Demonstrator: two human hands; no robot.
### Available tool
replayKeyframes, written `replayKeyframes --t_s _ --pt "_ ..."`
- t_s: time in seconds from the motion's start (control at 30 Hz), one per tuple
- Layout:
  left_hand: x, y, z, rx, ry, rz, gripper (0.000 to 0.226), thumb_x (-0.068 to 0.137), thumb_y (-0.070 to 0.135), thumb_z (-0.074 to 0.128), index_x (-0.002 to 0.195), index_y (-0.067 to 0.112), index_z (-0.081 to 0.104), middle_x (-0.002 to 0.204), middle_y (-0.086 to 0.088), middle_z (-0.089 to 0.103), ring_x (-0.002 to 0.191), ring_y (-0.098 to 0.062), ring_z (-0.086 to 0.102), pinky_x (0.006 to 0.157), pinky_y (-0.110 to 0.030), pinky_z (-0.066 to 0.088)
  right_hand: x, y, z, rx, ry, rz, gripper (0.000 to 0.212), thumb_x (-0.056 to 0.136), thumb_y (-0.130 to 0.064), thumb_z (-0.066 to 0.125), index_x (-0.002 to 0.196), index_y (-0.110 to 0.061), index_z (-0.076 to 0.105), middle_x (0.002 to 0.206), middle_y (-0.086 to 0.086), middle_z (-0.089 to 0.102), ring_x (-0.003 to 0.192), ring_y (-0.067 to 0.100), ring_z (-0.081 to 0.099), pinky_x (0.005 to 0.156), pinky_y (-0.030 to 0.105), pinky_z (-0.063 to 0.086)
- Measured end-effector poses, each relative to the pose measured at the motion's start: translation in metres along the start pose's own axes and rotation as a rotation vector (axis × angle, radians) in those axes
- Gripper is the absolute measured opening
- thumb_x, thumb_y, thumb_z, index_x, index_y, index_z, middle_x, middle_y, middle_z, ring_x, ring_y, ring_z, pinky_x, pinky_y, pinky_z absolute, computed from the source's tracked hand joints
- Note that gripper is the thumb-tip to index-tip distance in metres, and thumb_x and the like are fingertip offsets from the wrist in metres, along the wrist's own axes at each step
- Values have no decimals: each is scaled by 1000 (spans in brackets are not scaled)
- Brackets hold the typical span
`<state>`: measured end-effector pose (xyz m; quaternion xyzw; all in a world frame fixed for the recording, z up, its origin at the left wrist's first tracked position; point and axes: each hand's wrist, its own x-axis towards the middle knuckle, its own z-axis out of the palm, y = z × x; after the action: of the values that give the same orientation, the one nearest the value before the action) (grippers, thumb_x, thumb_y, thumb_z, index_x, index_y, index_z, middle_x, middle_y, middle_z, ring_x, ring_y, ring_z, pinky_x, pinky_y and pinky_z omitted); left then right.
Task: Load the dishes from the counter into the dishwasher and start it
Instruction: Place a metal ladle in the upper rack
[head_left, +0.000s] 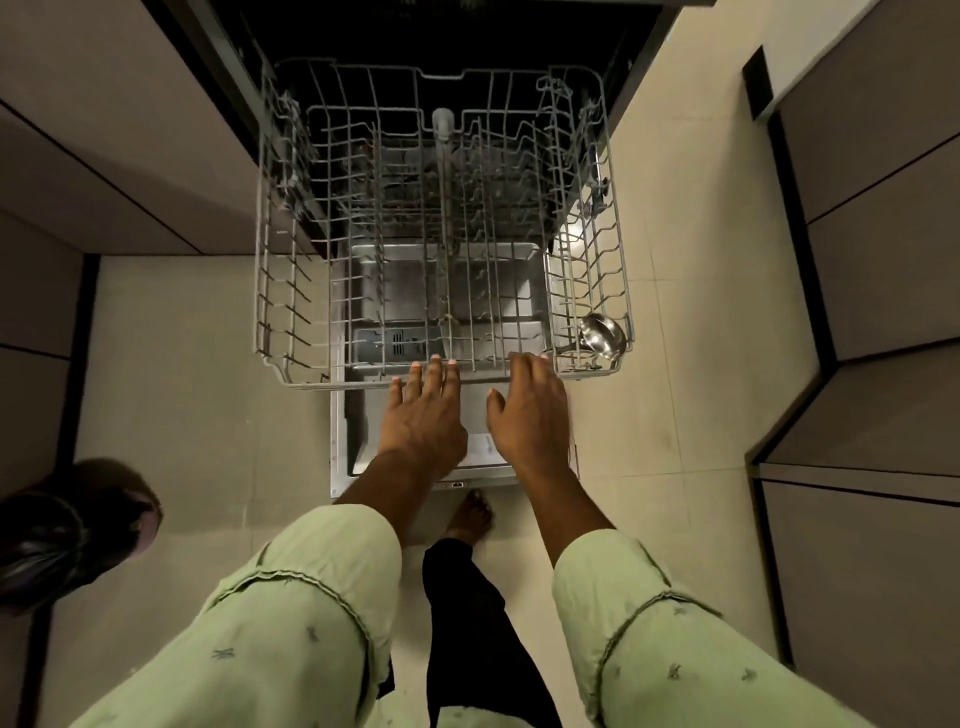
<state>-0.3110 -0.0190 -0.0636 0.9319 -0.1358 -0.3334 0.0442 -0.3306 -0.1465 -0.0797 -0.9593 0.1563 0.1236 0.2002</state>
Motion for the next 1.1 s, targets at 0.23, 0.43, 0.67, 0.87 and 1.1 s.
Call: replayKeyframes --t_s 0.23,0.43,0.67,0.87,1.1 --pt "-34 -42 -28 -20 102 -60 76 101 25 42 157 16 -9 166 -9 -9 152 -31 -9 122 -48 0 -19 -60 -15 -69 -98 -94 64 97 -34 56 151 -14 28 159 9 26 149 27 17 121 42 18" --pt "-73 -101 -64 -64 194 -101 76 99 25 42 158 17 -5 166 -9 -5 153 -31 -6 123 -48 1 -31 -147 -31 -97 -71 -182 69 97 -33 54 154 -14 19 162 10 17 151 27 8 123 42 11" --pt "-125 -212 -122 -79 363 -134 77 99 30 45 158 14 -1 166 -11 -1 152 -33 -1 123 -51 4 -50 -286 -43 -91 43 -322 64 98 -31 50 153 -10 24 160 12 22 150 28 11 122 41 14" --pt "-149 -315 -191 -95 525 -150 71 104 42 34 158 15 -1 166 -11 -1 152 -33 -2 122 -52 2 -50 -408 -53 -94 130 -433 67 97 -35 52 153 -11 24 161 11 21 150 27 10 122 41 14" --pt "-158 -385 -237 -76 590 -157 76 100 31 43 158 15 -2 166 -11 -1 152 -34 -3 123 -52 2 -32 -488 -58 -84 219 -464 66 97 -36 53 152 -12 27 160 10 24 150 26 12 122 40 14"
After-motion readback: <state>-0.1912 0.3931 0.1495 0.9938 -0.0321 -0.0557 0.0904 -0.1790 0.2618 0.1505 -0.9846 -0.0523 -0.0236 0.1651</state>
